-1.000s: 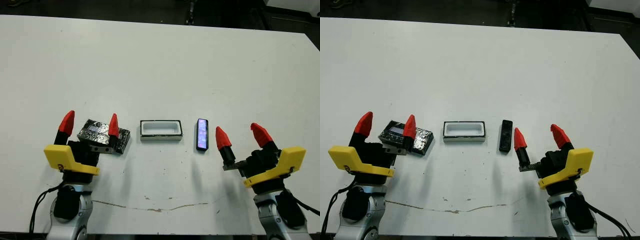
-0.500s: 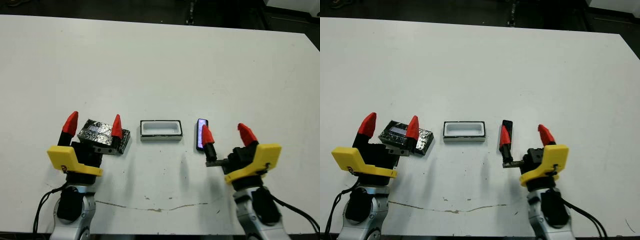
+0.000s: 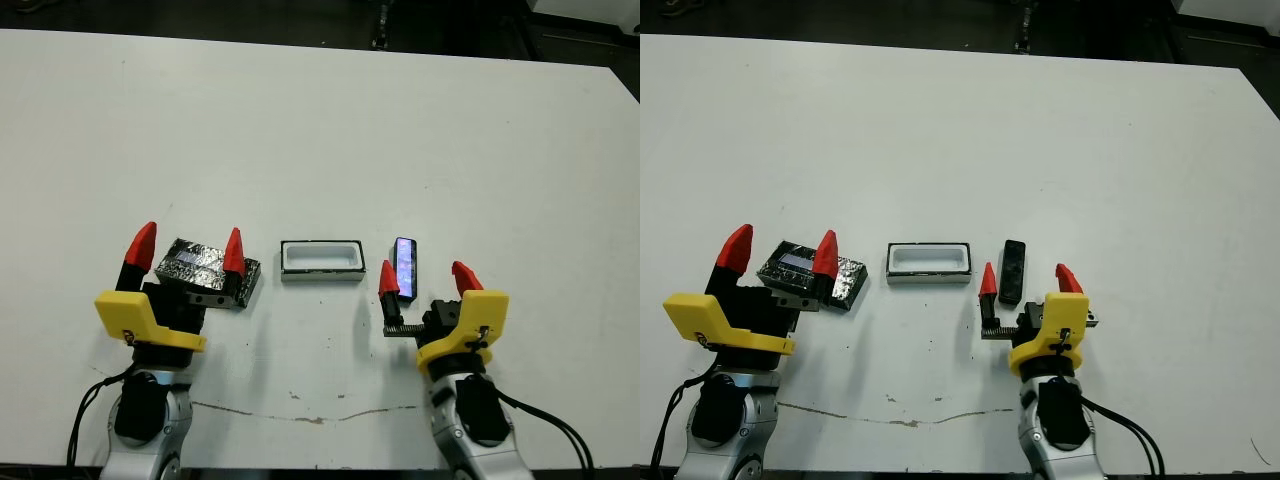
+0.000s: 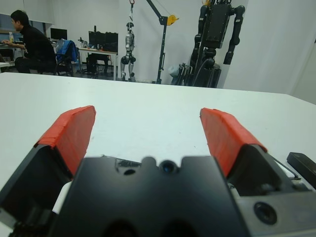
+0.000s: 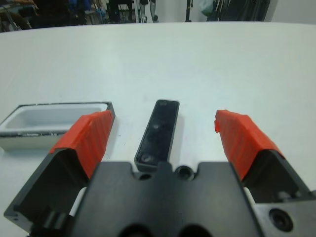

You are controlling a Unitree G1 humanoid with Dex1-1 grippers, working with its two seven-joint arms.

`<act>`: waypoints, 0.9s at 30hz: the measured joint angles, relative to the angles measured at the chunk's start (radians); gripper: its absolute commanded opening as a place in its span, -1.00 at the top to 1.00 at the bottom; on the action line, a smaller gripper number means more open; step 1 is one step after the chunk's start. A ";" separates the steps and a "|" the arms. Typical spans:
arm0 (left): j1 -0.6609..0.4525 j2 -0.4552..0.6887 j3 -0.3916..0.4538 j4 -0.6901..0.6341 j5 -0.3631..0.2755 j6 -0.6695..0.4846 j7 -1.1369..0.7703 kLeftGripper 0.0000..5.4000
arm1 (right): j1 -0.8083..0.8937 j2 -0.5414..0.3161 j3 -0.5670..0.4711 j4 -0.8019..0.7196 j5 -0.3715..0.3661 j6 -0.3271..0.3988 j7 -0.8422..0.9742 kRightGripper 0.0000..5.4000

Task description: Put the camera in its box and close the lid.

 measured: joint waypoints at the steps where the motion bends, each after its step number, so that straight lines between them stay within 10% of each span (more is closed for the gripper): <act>1: 0.001 0.000 0.000 0.000 0.000 -0.001 0.000 -0.99 | 0.000 0.000 0.004 0.006 -0.007 -0.003 -0.003 -1.00; 27: 0.017 -0.005 -0.010 -0.007 0.000 -0.003 0.000 -0.99 | 0.015 0.000 0.025 0.060 -0.073 -0.015 -0.037 -1.00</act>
